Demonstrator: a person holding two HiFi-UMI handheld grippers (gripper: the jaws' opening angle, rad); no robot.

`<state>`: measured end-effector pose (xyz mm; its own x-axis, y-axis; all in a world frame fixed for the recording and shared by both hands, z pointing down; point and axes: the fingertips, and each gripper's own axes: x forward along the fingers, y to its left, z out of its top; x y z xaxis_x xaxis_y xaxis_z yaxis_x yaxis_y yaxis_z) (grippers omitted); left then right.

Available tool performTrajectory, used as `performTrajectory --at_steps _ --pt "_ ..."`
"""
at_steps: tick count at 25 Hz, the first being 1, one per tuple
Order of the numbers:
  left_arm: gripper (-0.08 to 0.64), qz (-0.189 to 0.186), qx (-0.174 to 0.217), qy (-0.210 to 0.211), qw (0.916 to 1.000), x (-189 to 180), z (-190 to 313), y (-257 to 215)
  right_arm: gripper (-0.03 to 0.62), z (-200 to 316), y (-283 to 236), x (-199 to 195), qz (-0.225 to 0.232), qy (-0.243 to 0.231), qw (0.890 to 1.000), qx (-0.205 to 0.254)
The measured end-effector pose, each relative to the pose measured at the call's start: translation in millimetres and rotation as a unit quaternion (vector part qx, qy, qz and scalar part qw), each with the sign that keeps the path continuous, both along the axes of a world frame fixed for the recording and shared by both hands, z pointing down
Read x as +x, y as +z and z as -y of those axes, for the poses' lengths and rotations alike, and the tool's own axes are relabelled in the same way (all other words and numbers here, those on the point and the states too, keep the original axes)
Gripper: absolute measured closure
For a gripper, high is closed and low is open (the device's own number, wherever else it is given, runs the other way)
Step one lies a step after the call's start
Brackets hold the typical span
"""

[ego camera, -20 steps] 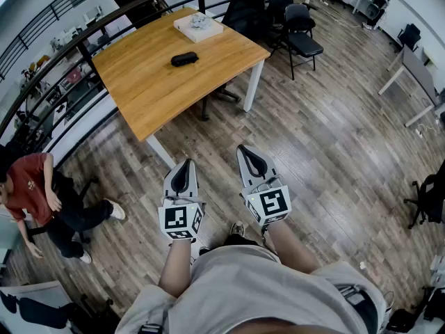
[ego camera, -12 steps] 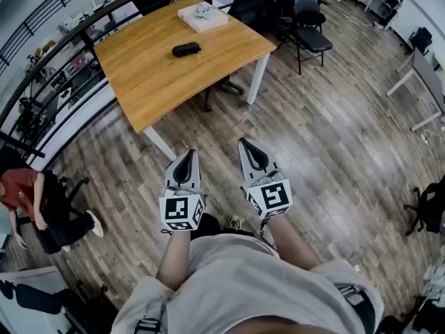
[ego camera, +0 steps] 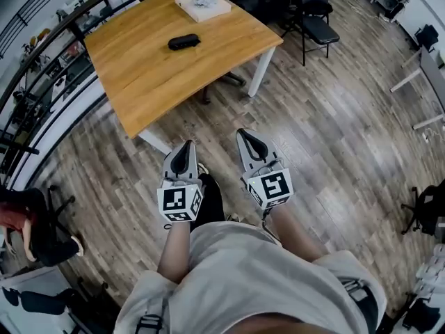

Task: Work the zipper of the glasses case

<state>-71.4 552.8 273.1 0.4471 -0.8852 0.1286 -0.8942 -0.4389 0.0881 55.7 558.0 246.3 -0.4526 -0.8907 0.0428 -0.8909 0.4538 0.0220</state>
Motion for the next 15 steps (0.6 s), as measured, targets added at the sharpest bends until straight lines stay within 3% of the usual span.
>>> performTrajectory --at_steps 15 --pt "0.537 0.013 -0.060 0.034 0.9975 -42.7 240.9 33.3 0.566 233.7 37.8 -53.1 -0.041 -0.012 0.997 -0.065"
